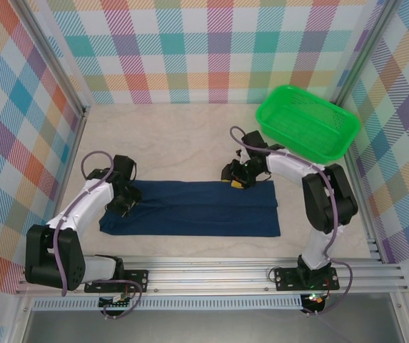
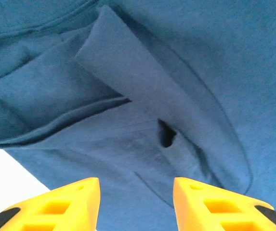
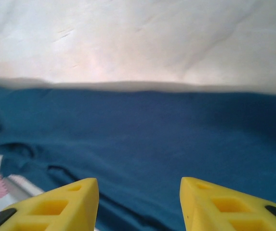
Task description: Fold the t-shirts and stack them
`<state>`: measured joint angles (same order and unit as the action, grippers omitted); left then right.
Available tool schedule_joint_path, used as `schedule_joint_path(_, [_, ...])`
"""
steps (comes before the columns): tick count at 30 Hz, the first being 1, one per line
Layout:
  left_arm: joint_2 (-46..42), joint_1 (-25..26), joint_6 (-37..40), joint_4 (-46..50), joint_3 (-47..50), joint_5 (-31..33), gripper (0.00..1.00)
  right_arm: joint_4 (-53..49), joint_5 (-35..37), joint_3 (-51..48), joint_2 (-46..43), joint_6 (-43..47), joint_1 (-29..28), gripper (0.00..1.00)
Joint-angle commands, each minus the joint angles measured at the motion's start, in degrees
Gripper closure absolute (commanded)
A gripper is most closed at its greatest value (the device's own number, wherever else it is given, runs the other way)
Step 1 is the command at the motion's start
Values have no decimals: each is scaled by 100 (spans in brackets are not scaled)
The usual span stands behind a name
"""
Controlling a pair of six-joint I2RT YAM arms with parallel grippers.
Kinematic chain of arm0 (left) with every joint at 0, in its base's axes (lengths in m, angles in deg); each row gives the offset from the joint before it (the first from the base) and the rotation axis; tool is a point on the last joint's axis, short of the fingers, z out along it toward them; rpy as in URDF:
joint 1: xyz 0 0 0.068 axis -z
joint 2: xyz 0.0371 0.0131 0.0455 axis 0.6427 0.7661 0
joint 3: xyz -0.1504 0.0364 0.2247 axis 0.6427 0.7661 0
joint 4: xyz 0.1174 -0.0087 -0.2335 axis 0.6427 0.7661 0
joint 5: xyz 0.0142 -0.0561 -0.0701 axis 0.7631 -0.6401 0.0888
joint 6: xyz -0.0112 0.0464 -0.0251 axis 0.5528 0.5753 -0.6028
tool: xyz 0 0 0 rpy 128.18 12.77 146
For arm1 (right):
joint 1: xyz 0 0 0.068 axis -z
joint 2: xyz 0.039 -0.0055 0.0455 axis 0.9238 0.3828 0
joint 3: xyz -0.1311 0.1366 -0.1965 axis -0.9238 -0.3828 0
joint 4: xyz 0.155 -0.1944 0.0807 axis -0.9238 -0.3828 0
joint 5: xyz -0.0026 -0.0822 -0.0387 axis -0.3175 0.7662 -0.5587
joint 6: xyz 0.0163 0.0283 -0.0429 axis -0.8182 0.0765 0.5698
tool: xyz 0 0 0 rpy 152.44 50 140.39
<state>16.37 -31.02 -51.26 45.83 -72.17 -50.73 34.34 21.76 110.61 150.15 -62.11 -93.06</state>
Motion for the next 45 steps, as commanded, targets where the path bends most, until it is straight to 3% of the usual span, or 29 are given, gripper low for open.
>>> schedule_joint_path(1, [131,35,-854,-489,111,-187,56,817,-694,-303,-414,-196,-64,51])
schedule_joint_path(6, [129,43,-1081,-613,201,-35,60,827,-724,-503,-631,-251,-89,51])
schedule_joint_path(14, [297,36,-1047,-838,333,-41,78,738,-690,-536,-670,-207,-90,51])
schedule_joint_path(19, [491,34,-888,-834,205,103,77,743,-698,-519,-670,-207,-98,51])
schedule_joint_path(24, [389,34,-865,-926,212,192,66,734,-715,-528,-692,-187,-107,52])
schedule_joint_path(37, [225,50,-936,-1241,239,303,66,813,-766,-545,-608,-224,-144,52])
schedule_joint_path(45, [378,52,-906,-1322,303,106,86,794,-748,-545,-582,-216,-154,53])
